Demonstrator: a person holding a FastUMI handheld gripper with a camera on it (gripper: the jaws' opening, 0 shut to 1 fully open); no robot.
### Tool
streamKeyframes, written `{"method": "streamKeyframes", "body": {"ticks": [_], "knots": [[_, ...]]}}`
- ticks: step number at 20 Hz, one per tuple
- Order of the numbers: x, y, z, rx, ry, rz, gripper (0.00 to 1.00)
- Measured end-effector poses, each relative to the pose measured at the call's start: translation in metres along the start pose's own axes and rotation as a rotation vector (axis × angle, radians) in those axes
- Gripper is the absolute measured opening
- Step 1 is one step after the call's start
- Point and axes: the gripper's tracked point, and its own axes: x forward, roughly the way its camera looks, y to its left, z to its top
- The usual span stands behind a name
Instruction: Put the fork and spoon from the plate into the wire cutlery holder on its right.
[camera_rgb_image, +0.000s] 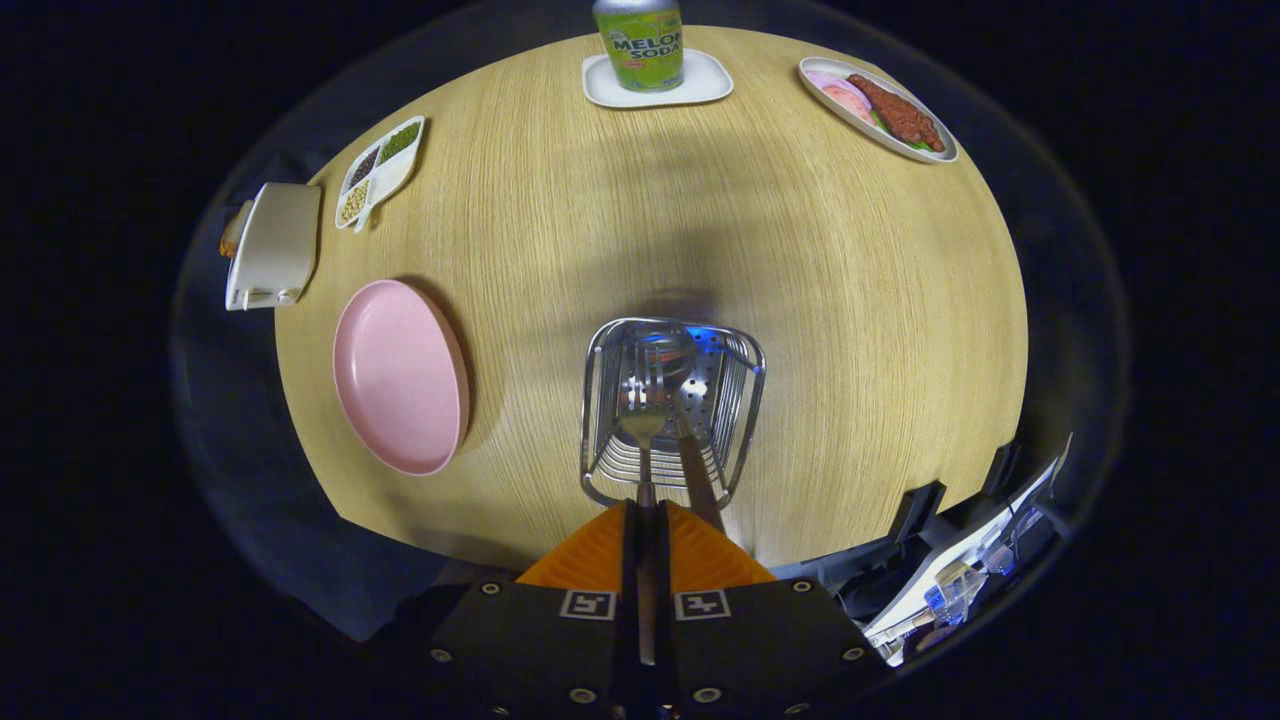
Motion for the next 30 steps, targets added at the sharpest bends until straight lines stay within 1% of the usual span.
{"method": "streamKeyframes", "body": {"ticks": [1,3,4,6,8,9,11,12,15,16,17,18,21,22,23,24,25,26,28,30], "knots": [[-0.001,0.0,0.002,0.007,-0.012,0.004,0.07],[-0.007,-0.003,0.009,0.016,-0.056,0.003,0.11],[-0.013,-0.005,0.013,0.021,-0.088,-0.002,0.12],[-0.028,-0.004,0.022,0.041,-0.176,0.015,0.11],[-0.046,0.008,0.037,0.056,-0.289,0.06,0.11],[-0.056,0.01,0.042,0.057,-0.346,0.064,0.12],[-0.074,0.007,0.053,0.047,-0.47,0.041,0.17],[-0.084,0.006,0.06,0.039,-0.539,0.023,0.21],[-0.122,0.01,0.079,0.003,-0.758,0.006,0.27],[-0.138,0.013,0.085,-0.004,-0.834,0.001,0.32],[-0.153,0.016,0.091,-0.015,-0.91,0.002,0.35],[-0.175,0.02,0.084,-0.016,-0.989,-0.005,0.41],[-0.235,0.032,0.088,-0.056,-1.243,-0.007,0.45],[-0.26,0.034,0.085,-0.073,-1.327,-0.023,0.52],[-0.282,0.037,0.084,-0.09,-1.408,-0.035,0.56],[-0.302,0.041,0.079,-0.102,-1.477,-0.039,0.66],[-0.321,0.045,0.076,-0.117,-1.542,-0.034,0.71],[-0.337,0.048,0.073,-0.131,-1.594,-0.038,0.8],[-0.363,0.055,0.066,-0.165,-1.69,-0.044,0.86],[-0.384,0.064,0.058,-0.189,-1.766,-0.041,0.89]]}}
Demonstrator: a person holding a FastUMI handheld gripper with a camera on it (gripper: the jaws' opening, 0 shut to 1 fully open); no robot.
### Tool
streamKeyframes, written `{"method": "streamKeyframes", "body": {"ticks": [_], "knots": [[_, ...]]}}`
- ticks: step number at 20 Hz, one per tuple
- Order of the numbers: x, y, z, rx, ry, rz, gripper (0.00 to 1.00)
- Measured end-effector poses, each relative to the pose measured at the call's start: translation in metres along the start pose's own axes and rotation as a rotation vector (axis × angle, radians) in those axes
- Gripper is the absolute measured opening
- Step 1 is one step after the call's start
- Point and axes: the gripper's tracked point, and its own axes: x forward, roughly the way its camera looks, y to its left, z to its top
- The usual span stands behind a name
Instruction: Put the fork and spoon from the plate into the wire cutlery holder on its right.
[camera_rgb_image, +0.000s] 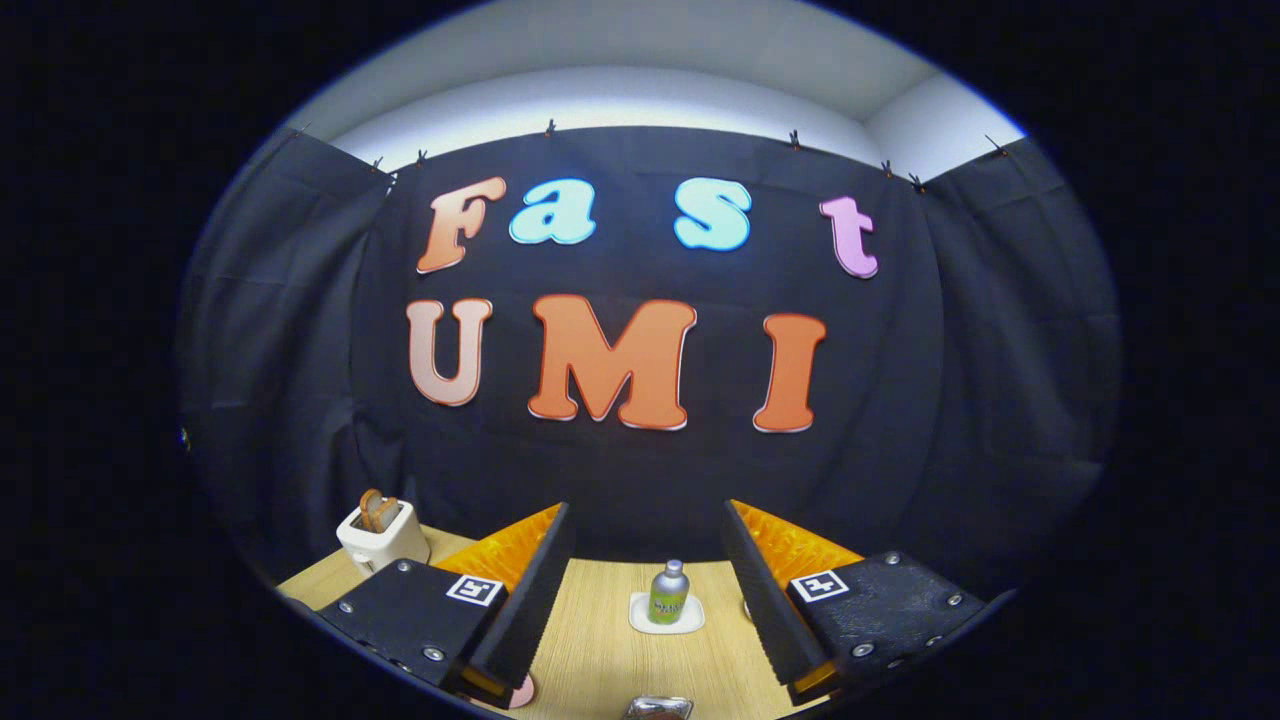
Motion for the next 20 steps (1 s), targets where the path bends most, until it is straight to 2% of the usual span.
{"method": "streamKeyframes", "body": {"ticks": [4,12,20], "knots": [[-0.009,0.011,0.014,-0.001,-0.07,0.028,0.92],[-0.021,0.048,0.007,0.022,-0.069,0.118,0.95],[-0.018,0.053,0.008,0.011,-0.089,0.123,0.97]]}}
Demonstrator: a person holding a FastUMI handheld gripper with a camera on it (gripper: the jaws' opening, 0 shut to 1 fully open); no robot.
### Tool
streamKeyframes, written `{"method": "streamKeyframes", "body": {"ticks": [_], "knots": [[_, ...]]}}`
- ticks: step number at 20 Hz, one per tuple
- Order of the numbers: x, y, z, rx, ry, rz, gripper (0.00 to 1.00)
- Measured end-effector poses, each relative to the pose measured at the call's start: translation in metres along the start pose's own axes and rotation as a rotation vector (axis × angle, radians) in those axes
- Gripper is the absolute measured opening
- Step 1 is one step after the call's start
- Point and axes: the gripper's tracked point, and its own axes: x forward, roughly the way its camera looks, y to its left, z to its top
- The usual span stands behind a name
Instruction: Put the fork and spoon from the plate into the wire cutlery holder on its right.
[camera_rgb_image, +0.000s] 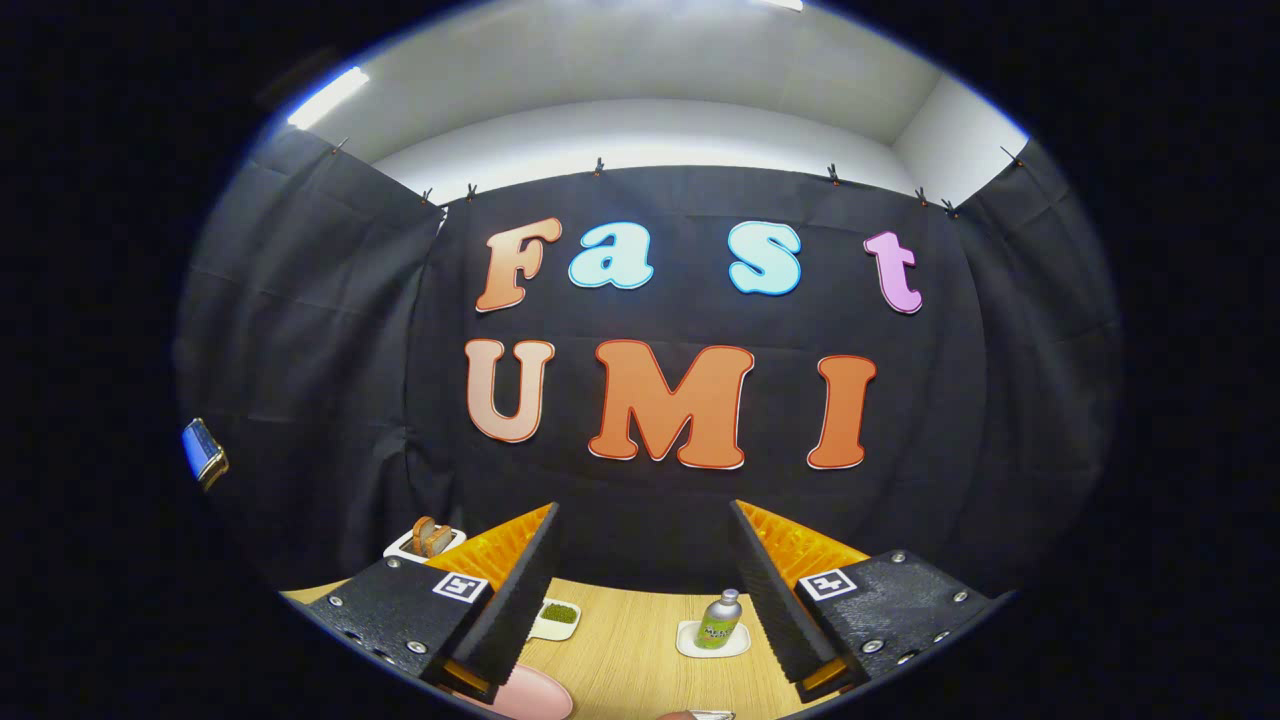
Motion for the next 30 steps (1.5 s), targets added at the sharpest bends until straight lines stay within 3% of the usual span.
{"method": "streamKeyframes", "body": {"ticks": [30], "knots": [[0.011,0.015,-0.02,0.002,0.052,0.031,0.98]]}}
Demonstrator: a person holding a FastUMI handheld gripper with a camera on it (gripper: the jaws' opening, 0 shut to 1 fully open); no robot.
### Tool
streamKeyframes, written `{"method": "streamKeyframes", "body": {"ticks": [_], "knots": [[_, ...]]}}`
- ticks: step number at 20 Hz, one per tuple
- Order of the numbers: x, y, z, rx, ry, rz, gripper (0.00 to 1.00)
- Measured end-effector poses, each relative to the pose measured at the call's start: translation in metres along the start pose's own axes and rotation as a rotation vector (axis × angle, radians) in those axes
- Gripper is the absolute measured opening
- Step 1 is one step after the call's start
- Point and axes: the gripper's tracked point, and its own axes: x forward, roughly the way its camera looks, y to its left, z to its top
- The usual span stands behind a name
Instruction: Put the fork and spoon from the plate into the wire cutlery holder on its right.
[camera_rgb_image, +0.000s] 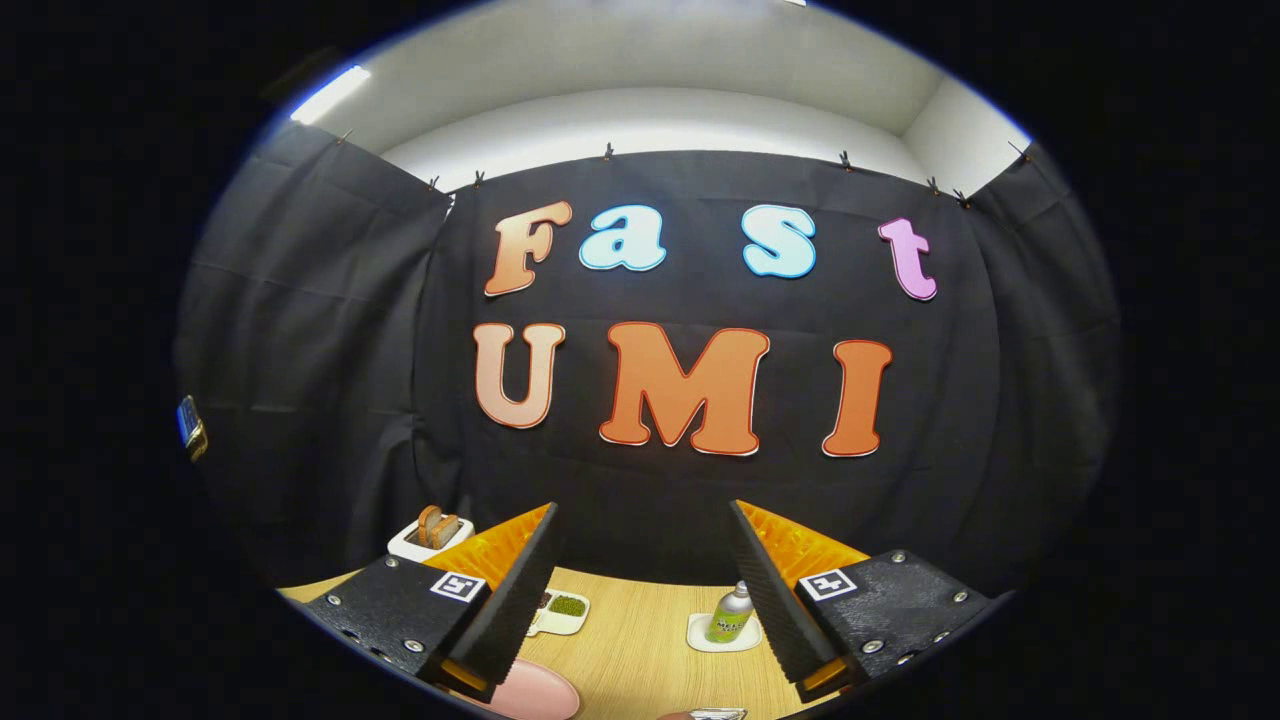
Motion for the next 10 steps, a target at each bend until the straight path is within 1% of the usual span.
{"method": "streamKeyframes", "body": {"ticks": [10], "knots": [[0.0006,0.0058,-0.0013,-0.014,0.0,0.011,0.98]]}}
